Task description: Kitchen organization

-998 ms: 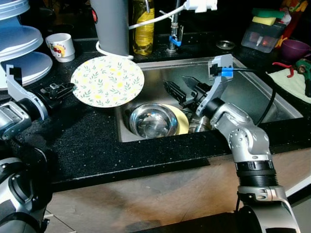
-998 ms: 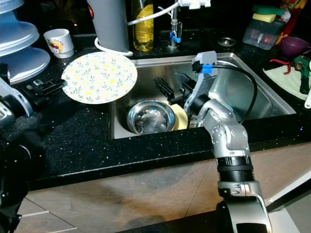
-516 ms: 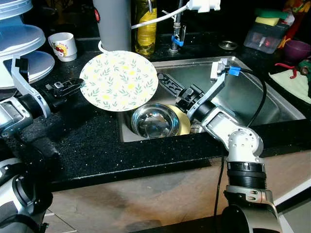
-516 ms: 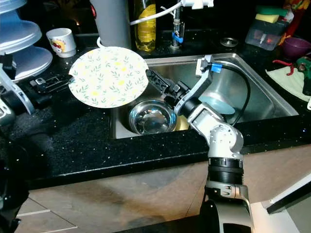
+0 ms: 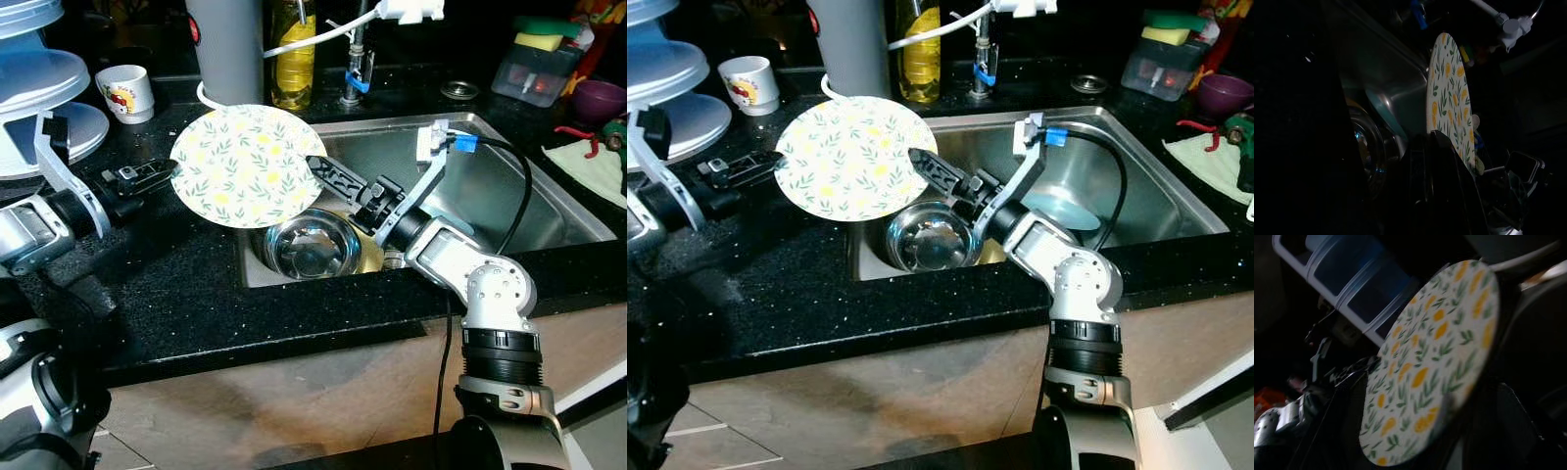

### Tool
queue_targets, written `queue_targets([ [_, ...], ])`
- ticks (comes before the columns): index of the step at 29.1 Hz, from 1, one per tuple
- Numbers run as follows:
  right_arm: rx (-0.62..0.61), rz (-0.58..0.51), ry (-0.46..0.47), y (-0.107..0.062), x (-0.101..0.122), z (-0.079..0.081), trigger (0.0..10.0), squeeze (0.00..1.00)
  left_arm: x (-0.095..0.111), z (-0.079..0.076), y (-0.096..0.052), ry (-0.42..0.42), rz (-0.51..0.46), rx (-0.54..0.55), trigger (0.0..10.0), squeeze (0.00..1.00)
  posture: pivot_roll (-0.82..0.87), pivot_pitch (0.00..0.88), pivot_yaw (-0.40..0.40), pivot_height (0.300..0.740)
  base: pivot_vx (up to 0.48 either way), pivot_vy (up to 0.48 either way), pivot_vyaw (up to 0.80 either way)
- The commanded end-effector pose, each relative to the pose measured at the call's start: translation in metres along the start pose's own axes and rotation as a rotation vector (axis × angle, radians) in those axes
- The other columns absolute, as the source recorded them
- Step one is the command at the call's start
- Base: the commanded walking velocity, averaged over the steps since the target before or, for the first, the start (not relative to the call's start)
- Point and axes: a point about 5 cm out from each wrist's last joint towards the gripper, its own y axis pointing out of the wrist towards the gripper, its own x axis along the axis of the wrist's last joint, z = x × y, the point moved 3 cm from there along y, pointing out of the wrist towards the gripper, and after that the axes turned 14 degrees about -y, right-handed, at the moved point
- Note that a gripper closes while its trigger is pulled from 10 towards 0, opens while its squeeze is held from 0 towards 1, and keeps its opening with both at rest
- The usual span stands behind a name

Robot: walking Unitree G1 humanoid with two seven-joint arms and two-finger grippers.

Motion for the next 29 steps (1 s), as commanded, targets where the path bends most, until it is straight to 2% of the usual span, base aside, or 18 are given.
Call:
queue_targets([
  [1,0.029,-0.001,0.005,-0.002,0.0,0.005,5.0,0.0,-0.003,0.0,-0.001,0.001,0.009,-0.019,0.0,0.0,-0.03,0.161,0.001,0.74,0.0,0.0,0.0],
  [2,0.033,-0.002,0.012,-0.002,0.0,0.006,5.0,0.0,-0.004,0.0,-0.001,0.0,0.012,-0.019,0.0,0.0,-0.03,0.16,0.001,0.74,0.0,0.0,0.0],
  [3,0.035,-0.005,0.018,-0.003,0.001,0.007,0.0,0.0,-0.005,0.0,0.0,-0.001,0.014,-0.019,0.0,0.0,-0.03,0.16,0.002,0.74,0.0,0.0,0.0],
  [18,0.061,-0.037,0.039,-0.005,0.006,0.01,0.0,0.0,-0.009,0.007,0.004,0.018,0.035,0.024,0.0,0.0,-0.02,0.158,0.007,0.74,0.0,0.0,0.0],
  [21,0.062,-0.044,0.041,-0.005,0.007,0.011,0.0,0.0,-0.018,0.009,0.006,0.129,0.096,0.069,0.0,0.0,-0.03,0.158,0.008,0.74,0.0,0.0,0.0],
  [22,0.062,-0.044,0.041,-0.005,0.007,0.011,0.0,0.0,-0.018,0.009,0.006,0.129,0.096,0.069,0.0,0.0,-0.03,0.158,0.008,0.74,0.0,0.0,0.0],
  [23,0.055,-0.049,0.041,-0.006,0.008,0.009,0.0,0.0,-0.025,0.01,0.01,0.2,0.124,0.078,10.0,1.0,-0.02,0.157,0.006,0.74,0.0,0.0,0.0],
  [26,0.04,-0.061,0.043,-0.008,0.011,0.006,0.0,0.0,-0.032,0.01,0.013,0.238,0.15,0.081,10.0,1.0,-0.03,0.157,0.007,0.74,0.0,0.0,0.0],
  [29,0.04,-0.075,0.056,-0.008,0.012,0.006,0.0,0.0,-0.036,0.004,0.014,0.217,0.155,0.011,10.0,1.0,-0.03,0.156,0.008,0.74,0.0,0.0,0.0],
])
